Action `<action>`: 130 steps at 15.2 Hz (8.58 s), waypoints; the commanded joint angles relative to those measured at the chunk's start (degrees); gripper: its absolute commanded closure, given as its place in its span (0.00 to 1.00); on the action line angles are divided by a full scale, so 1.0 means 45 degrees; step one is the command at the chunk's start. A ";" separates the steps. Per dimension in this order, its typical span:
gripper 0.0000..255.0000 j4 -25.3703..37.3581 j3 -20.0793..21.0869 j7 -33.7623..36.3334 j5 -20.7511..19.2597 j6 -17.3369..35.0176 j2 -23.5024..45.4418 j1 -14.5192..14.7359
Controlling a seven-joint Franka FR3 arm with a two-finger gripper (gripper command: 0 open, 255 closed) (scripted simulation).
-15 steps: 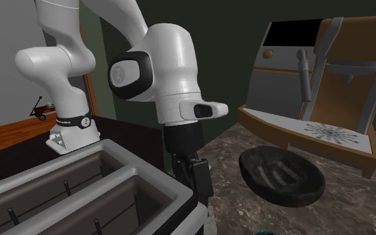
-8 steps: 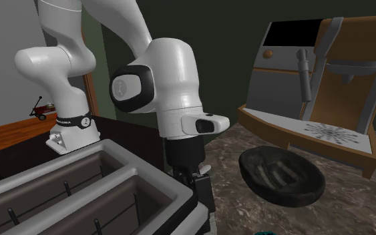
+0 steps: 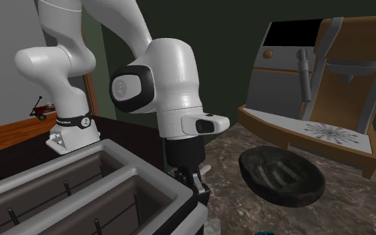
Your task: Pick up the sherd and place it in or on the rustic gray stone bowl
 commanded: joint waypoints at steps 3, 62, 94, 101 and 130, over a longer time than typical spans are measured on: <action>1.00 0.0000 0.0000 0.0000 0.0000 0.0000 0.0000 0.0000; 0.00 0.5361 0.3749 -0.3136 0.5909 -0.5051 0.2470 -0.3442; 0.00 0.4488 0.4764 -1.0688 0.4353 -0.5121 0.1941 -0.5559; 1.00 0.4490 0.4765 -1.0689 0.4352 -0.5123 0.1940 -0.5561; 1.00 0.5115 0.4885 -1.0676 0.4515 -0.8006 -0.0323 -0.5666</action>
